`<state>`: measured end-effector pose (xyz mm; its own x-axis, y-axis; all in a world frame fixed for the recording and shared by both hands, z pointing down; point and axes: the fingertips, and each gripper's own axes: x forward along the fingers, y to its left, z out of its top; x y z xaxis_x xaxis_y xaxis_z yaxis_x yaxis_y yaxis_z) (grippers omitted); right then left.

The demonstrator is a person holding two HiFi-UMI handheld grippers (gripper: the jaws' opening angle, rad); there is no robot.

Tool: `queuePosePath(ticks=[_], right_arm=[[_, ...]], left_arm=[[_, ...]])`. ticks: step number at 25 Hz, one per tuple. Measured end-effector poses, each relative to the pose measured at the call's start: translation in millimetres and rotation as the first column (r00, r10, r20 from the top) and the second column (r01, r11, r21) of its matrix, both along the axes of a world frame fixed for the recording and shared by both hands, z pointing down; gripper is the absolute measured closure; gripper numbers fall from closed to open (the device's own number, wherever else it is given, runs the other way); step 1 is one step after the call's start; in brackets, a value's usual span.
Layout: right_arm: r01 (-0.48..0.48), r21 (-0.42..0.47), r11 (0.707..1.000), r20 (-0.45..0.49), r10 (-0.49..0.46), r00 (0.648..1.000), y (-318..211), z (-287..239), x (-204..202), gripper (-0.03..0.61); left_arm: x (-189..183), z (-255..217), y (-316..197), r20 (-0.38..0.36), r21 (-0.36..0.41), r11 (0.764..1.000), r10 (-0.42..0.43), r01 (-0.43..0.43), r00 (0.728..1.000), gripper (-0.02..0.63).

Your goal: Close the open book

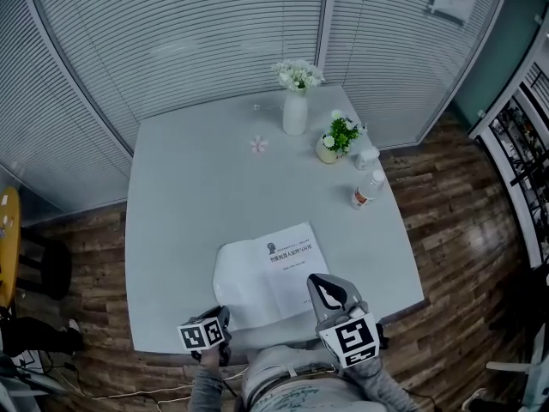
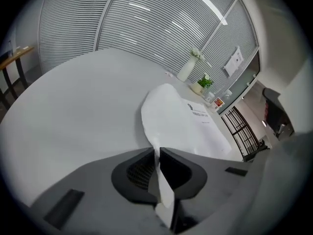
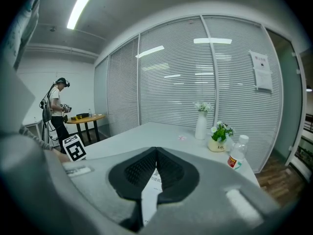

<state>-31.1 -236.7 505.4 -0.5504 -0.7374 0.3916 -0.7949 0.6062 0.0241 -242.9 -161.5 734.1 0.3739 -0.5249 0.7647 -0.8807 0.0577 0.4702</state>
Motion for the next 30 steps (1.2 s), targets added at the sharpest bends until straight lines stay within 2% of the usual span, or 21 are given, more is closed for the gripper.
queuePosePath(ticks=[5,13,21,30], right_arm=[[0.009,0.006,1.000,-0.005,-0.009,1.000,0.2,-2.5,2.5,0.575],[0.007,0.009,1.000,0.003,-0.007,1.000,-0.6,-3.5,9.2,0.575],[-0.005,0.016,1.000,0.009,0.005,1.000,-5.8,-7.0,19.2,0.575],[-0.035,0.017,0.999,0.012,0.035,0.999,-9.8,-9.3,38.5,0.575]], left_arm=[[0.0,-17.6,-1.3,-0.032,0.025,0.999,-0.031,0.032,0.999,0.592],[10.2,-54.4,-2.3,-0.054,0.108,0.994,-0.014,0.020,0.998,0.595],[49.6,-87.6,-15.3,-0.102,0.188,0.981,0.065,-0.045,0.993,0.595],[112.3,-97.5,-33.7,-0.116,0.226,0.956,0.214,-0.184,0.970,0.595]])
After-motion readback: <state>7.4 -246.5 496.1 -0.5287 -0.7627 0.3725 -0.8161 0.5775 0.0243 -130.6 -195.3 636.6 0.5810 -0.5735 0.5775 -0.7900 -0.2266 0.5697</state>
